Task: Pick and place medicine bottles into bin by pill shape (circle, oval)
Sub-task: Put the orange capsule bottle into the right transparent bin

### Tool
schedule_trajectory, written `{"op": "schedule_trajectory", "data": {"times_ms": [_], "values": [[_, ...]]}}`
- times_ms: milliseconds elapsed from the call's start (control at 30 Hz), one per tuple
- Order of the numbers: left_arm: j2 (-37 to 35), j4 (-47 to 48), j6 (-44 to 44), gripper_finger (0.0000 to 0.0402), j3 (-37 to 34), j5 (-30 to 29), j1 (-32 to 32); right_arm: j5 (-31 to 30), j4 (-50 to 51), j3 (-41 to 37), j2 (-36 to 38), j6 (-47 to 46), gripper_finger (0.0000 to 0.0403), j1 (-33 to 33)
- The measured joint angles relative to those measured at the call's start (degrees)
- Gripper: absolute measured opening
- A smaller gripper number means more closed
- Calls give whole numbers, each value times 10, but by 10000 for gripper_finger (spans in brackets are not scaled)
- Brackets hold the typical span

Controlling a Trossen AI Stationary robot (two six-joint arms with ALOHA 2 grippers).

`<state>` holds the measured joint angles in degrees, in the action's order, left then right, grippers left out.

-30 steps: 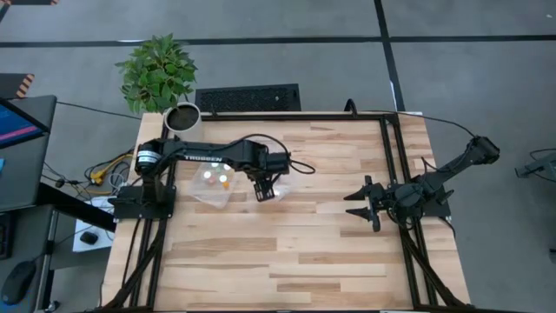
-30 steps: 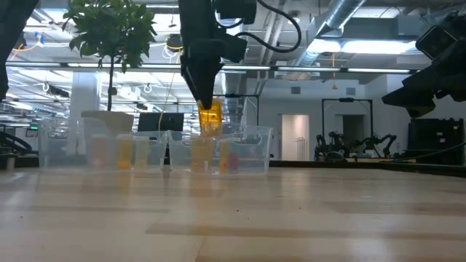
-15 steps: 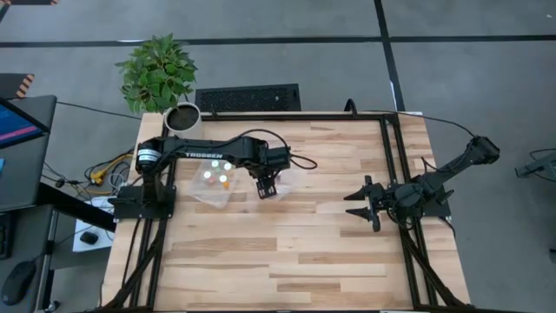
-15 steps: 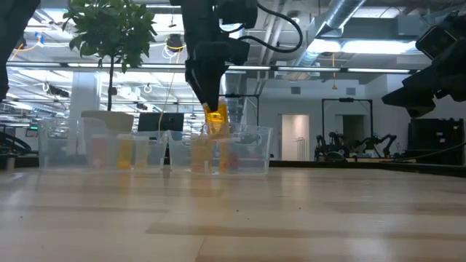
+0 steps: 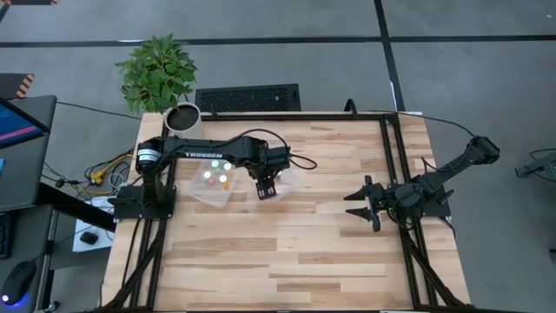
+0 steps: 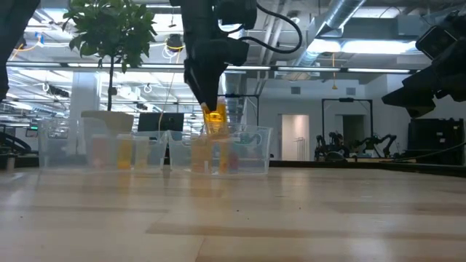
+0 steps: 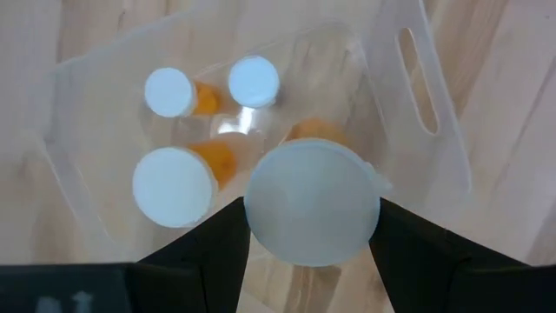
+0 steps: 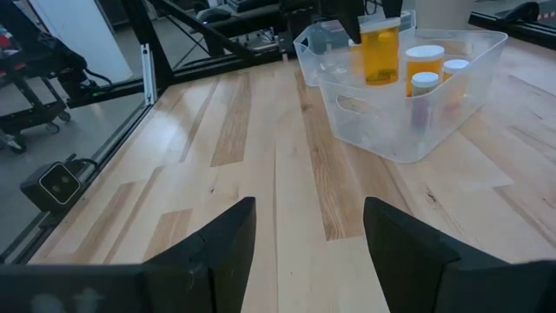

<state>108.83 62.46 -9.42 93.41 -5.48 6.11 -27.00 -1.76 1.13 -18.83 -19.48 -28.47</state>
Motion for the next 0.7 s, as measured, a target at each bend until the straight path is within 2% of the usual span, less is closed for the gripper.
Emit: {"op": "schedule_trajectory", "data": {"times_ms": [100,700], "values": [[0,-2,-1,206,0,-13,1,0,0,0,0,0,226,0],[43,10,19,206,0,3,4,1,0,0,1,-2,226,0]]}}
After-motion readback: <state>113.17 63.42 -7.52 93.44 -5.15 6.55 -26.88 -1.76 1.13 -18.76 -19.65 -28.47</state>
